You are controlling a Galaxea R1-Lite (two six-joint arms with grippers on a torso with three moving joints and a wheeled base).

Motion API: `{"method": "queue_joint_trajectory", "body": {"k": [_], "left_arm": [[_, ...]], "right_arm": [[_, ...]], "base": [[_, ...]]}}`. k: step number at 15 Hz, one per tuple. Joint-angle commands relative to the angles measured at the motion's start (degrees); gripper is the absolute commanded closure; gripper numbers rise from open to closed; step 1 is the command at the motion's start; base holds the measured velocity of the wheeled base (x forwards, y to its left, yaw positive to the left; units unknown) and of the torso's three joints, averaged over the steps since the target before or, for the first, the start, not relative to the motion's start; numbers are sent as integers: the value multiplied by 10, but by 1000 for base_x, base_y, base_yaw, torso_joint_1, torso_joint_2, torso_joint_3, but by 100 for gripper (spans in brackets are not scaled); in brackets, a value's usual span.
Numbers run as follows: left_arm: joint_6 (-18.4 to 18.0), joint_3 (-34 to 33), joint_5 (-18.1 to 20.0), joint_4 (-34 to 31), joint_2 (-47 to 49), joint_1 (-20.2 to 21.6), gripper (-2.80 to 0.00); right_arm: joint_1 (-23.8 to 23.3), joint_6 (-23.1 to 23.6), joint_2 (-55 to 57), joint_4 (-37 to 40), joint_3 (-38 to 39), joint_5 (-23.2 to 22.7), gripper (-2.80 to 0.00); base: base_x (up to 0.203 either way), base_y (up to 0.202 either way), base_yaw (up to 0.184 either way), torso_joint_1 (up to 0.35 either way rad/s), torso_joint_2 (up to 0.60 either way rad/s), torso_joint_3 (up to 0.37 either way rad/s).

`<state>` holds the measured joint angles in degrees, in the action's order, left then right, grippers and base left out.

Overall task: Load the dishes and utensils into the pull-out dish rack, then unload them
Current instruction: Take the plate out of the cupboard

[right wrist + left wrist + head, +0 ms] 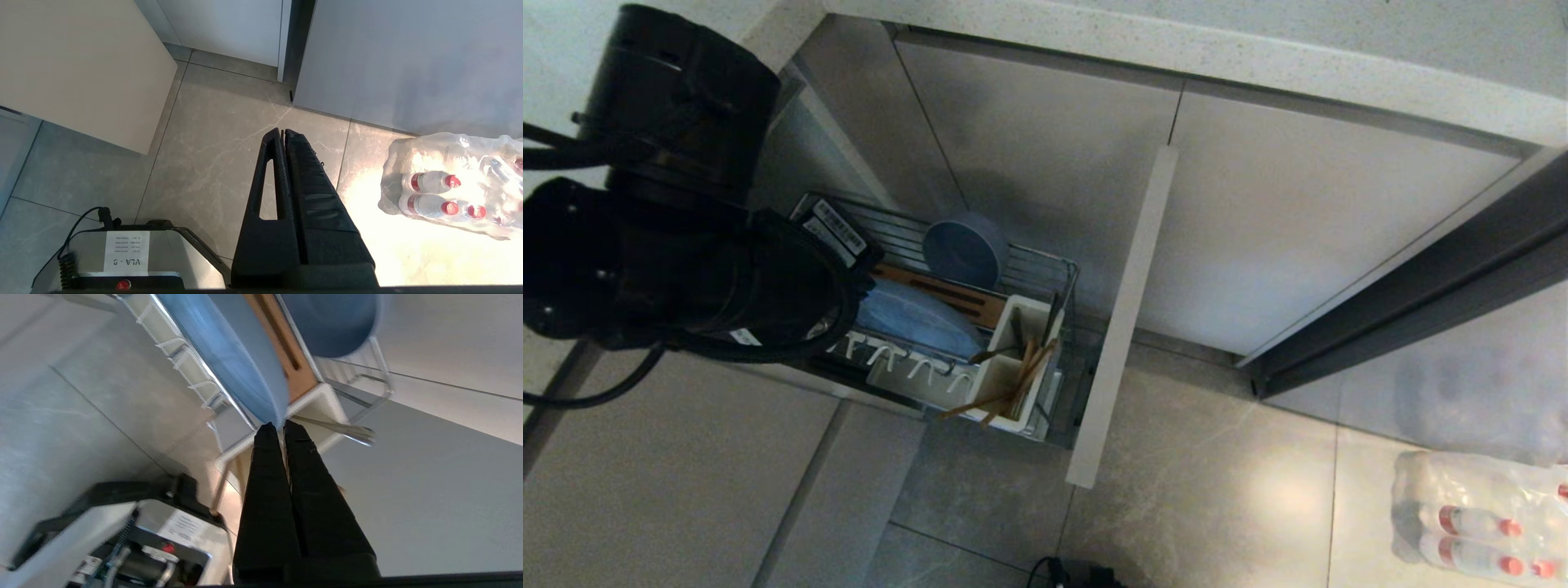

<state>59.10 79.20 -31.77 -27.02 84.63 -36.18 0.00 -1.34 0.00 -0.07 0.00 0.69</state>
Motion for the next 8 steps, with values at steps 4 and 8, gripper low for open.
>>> {"method": "queue_joint_trajectory", "body": {"k": [4,8], "left_arm": [[4,-16,-20,6,28,-7,0],[3,-16,-33,25,41,-8,-280]], "right_arm": [[0,0,1,0,0,0,0],[0,0,0,0,0,0,0]], "base": [[0,0,0,0,0,0],[0,0,0,0,0,0]]}}
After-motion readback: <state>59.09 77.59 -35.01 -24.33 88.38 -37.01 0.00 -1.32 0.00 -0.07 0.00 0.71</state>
